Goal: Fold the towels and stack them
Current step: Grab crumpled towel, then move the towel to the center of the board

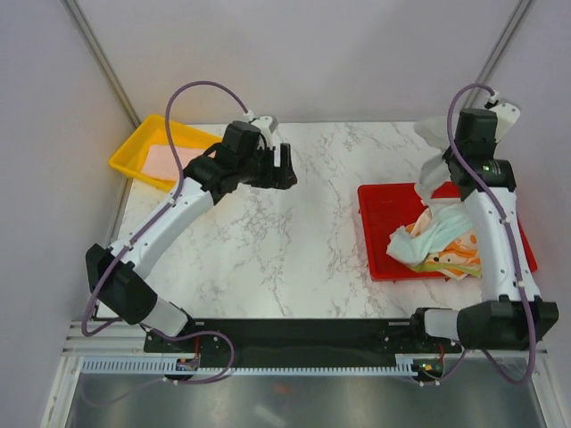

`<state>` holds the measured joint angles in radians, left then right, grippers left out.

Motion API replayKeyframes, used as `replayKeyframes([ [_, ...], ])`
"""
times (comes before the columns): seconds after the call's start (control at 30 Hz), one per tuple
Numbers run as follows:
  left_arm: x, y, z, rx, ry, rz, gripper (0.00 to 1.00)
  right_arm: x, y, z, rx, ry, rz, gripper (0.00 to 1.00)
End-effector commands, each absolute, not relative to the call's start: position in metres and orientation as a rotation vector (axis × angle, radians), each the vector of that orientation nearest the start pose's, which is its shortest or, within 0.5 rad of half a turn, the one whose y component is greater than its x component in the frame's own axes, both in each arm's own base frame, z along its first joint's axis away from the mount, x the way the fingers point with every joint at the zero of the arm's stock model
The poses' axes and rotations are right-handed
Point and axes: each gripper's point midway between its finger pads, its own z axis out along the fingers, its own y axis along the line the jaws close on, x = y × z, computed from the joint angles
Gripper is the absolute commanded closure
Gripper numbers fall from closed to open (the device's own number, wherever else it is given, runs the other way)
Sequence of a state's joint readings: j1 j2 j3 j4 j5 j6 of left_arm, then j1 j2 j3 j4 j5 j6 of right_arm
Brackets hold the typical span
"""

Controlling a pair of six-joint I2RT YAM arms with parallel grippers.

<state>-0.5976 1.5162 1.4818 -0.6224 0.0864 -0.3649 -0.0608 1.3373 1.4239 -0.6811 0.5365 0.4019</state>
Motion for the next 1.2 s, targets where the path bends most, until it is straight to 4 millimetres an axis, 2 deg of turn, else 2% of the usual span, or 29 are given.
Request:
replayKeyframes([
  [0.0,0.362,-0.231,0.311,0.074,2.122,-0.647,0.13,0.365,-0.035,0.327,0.562,1.936,0.001,1.00],
  [0.03,0.373,-0.210,0.319,-0.017,2.107,-0.663,0.13,0.365,0.006,0.341,0.449,1.924,0.254,1.00],
  [0.1,0.381,-0.186,0.323,-0.088,2.095,-0.674,0.13,0.368,0.048,0.352,0.354,1.858,0.522,1.00],
  [0.13,0.382,-0.181,0.323,-0.100,2.093,-0.671,0.13,0.360,0.072,0.362,0.320,1.833,0.667,1.00],
  [0.2,0.382,-0.170,0.316,-0.126,2.105,-0.659,0.13,0.352,0.120,0.350,0.221,1.856,0.815,1.00],
  [0.23,0.380,-0.169,0.310,-0.126,2.117,-0.655,0.13,0.349,0.130,0.340,0.215,1.885,0.826,1.00],
  [0.27,0.377,-0.168,0.294,-0.130,2.152,-0.645,0.13,0.347,0.136,0.327,0.216,1.916,0.830,1.00],
  [0.3,0.374,-0.166,0.286,-0.131,2.169,-0.640,0.13,0.343,0.144,0.295,0.217,1.981,0.841,1.00],
  [0.33,0.371,-0.166,0.277,-0.132,2.189,-0.635,0.13,0.339,0.149,0.278,0.228,2.011,0.857,1.00],
  [0.37,0.365,-0.164,0.256,-0.141,2.240,-0.621,0.13,0.337,0.154,0.260,0.233,2.038,0.869,1.00],
  [0.4,0.361,-0.168,0.252,-0.118,2.240,-0.651,0.14,0.332,0.166,0.223,0.213,2.090,0.902,1.00],
  [0.47,0.351,-0.169,0.227,-0.109,2.293,-0.662,0.16,0.330,0.181,0.191,0.206,2.144,0.942,1.00],
  [0.5,0.347,-0.169,0.225,-0.102,2.286,-0.665,0.16,0.322,0.199,0.162,0.175,2.225,0.973,1.00],
  [0.53,0.341,-0.168,0.209,-0.098,2.317,-0.656,0.16,0.319,0.210,0.156,0.150,2.236,0.993,1.00],
  [0.57,0.336,-0.168,0.206,-0.080,2.321,-0.663,0.16,0.316,0.232,0.159,0.095,2.219,1.035,1.00],
  [0.63,0.328,-0.170,0.201,-0.031,2.326,-0.654,0.17,0.319,0.249,0.154,0.078,2.231,1.034,1.00],
  [0.67,0.324,-0.168,0.193,-0.032,2.341,-0.642,0.18,0.323,0.264,0.167,0.047,2.206,1.059,1.00],
  [0.7,0.321,-0.168,0.190,-0.035,2.348,-0.643,0.18,0.328,0.271,0.158,0.072,2.237,1.063,1.00],
  [0.73,0.318,-0.166,0.193,-0.045,2.336,-0.643,0.18,0.333,0.277,0.160,0.081,2.242,1.081,1.00],
  [0.77,0.315,-0.163,0.191,-0.059,2.336,-0.632,0.18,0.342,0.289,0.175,0.066,2.199,1.124,1.00],
  [0.8,0.314,-0.163,0.193,-0.066,2.327,-0.633,0.18,0.348,0.299,0.165,0.071,2.228,1.152,1.00],
  [0.87,0.314,-0.159,0.200,-0.083,2.293,-0.621,0.18,0.359,0.318,0.173,0.076,2.217,1.211,1.00],
  [0.9,0.314,-0.158,0.201,-0.085,2.289,-0.616,0.18,0.366,0.324,0.155,0.095,2.254,1.210,1.00],
  [0.97,0.314,-0.157,0.204,-0.088,2.281,-0.614,0.19,0.380,0.334,0.153,0.117,2.234,1.239,1.00],
  [1.0,0.313,-0.158,0.204,-0.080,2.282,-0.621,0.19,0.384,0.338,0.136,0.124,2.266,1.230,1.00],
  [1.07,0.311,-0.160,0.201,-0.075,2.290,-0.635,0.19,0.398,0.342,0.135,0.105,2.270,1.200,1.00],
  [1.1,0.309,-0.161,0.199,-0.075,2.300,-0.642,0.19,0.403,0.340,0.125,0.100,2.295,1.169,1.00],
  [1.13,0.307,-0.162,0.195,-0.089,2.313,-0.653,0.19,0.408,0.337,0.122,0.094,2.309,1.131,0.96],
  [1.17,0.306,-0.165,0.194,-0.093,2.319,-0.671,0.19,0.413,0.326,0.118,0.073,2.353,1.013,0.83],
])
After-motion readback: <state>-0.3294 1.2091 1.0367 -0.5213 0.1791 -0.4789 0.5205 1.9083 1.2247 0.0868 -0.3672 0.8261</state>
